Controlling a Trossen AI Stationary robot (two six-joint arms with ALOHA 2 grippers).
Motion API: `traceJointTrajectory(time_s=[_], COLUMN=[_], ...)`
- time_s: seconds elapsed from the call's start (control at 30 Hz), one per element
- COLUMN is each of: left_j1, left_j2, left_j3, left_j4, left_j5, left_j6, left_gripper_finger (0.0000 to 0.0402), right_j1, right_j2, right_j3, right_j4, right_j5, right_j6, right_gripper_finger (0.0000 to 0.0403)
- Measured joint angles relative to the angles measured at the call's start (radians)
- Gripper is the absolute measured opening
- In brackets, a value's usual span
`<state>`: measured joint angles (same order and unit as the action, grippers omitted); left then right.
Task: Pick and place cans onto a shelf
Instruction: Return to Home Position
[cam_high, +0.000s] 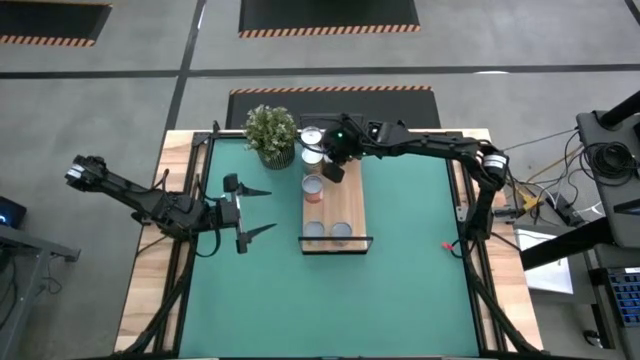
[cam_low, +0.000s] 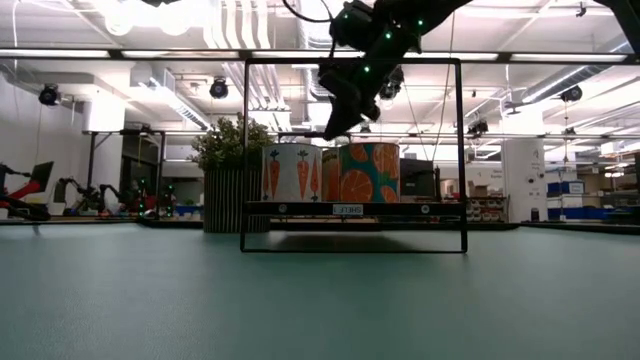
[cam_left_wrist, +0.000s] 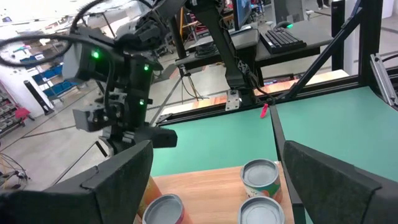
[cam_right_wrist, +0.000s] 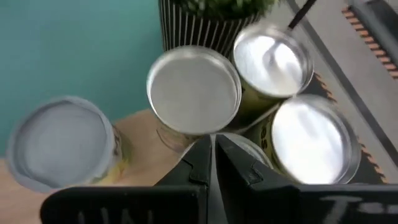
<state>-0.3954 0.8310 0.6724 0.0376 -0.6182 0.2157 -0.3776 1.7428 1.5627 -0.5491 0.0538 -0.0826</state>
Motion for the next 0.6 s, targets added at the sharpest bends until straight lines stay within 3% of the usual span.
traceJointTrajectory(time_s=[0.6], left_j1=[0.000], left_j2=[0.000], left_j3=[0.000], left_j4=[-0.005], left_j5=[0.000], left_j6=[-0.165], left_gripper_finger=[0.0341], right_j1=[0.218], right_j2=[-0.176], right_j3=[-0.059], right_j4=[0.033], right_j5=[0.001], right_j6=[-0.024], right_gripper_finger=[0.0012])
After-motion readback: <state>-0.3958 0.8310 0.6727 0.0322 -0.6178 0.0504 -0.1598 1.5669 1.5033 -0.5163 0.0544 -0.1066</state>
